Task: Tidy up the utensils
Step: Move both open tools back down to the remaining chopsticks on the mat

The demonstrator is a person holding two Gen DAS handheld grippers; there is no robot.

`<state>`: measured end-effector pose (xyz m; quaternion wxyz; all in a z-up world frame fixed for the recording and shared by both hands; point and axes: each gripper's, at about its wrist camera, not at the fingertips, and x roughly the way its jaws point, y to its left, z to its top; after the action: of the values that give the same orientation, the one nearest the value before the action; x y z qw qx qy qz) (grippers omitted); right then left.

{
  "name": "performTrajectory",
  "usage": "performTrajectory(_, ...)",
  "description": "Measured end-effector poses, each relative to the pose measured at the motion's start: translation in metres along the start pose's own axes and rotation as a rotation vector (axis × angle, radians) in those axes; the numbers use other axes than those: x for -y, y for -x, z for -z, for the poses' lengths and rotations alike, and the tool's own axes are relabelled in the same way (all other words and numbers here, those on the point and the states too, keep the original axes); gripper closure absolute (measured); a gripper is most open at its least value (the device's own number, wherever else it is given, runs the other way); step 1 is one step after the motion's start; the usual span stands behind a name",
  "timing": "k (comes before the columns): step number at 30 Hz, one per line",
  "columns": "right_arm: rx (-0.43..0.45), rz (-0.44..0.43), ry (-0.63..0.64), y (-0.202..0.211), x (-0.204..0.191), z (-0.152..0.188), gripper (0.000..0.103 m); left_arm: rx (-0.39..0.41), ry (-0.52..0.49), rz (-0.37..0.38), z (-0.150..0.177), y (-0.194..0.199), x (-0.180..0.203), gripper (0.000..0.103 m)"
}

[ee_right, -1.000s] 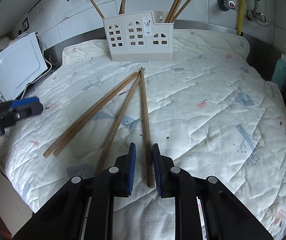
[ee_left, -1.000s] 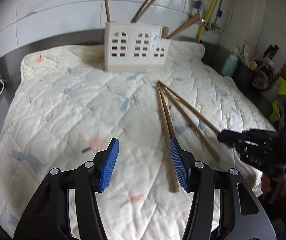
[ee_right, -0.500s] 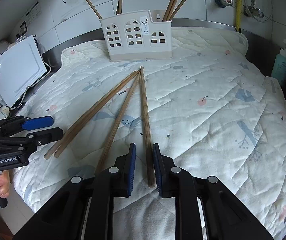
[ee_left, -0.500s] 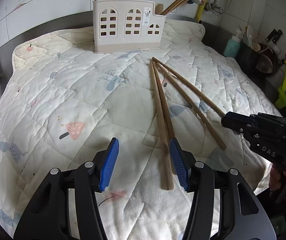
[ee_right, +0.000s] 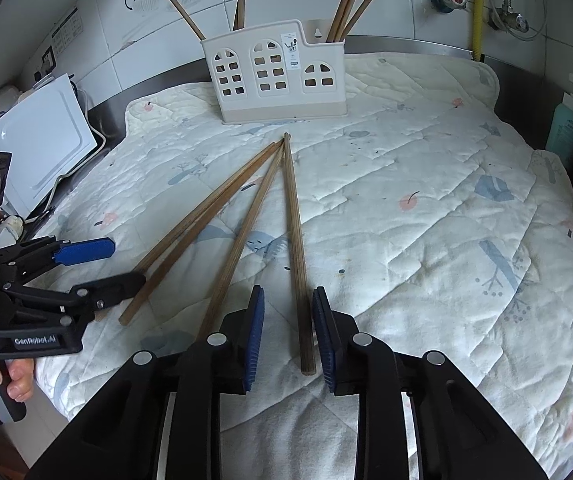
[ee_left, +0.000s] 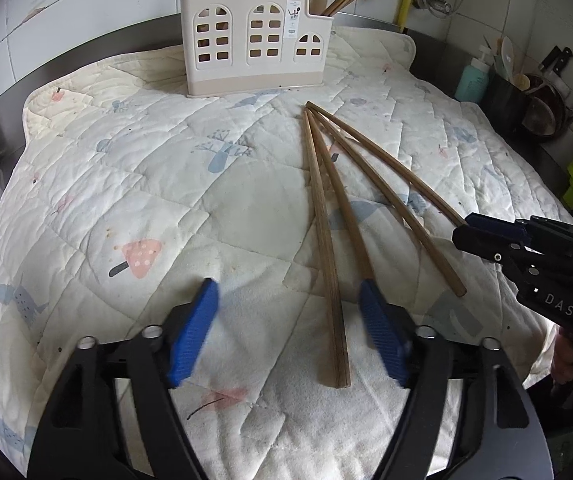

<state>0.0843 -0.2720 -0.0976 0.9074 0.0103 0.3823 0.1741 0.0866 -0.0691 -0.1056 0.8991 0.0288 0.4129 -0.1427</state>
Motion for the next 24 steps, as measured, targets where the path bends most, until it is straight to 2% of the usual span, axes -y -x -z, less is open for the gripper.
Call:
performTrajectory(8, 0.000, 0.005, 0.009, -0.0006, -0.0006, -0.0002, 0.078, 0.003, -0.005, -0.013, -0.0008, -0.0028, 0.0021, 0.023)
performTrajectory(14, 0.002, 0.026, 0.031, -0.0012, -0.0030, 0.0001, 0.081, 0.018, 0.008, -0.039, -0.0023, -0.0028, 0.0010, 0.030)
performTrajectory(24, 0.011, 0.020, 0.046, -0.0027, -0.0029, -0.0005, 0.080, 0.013, -0.004, -0.049, -0.0016, -0.0041, 0.0026, 0.028)
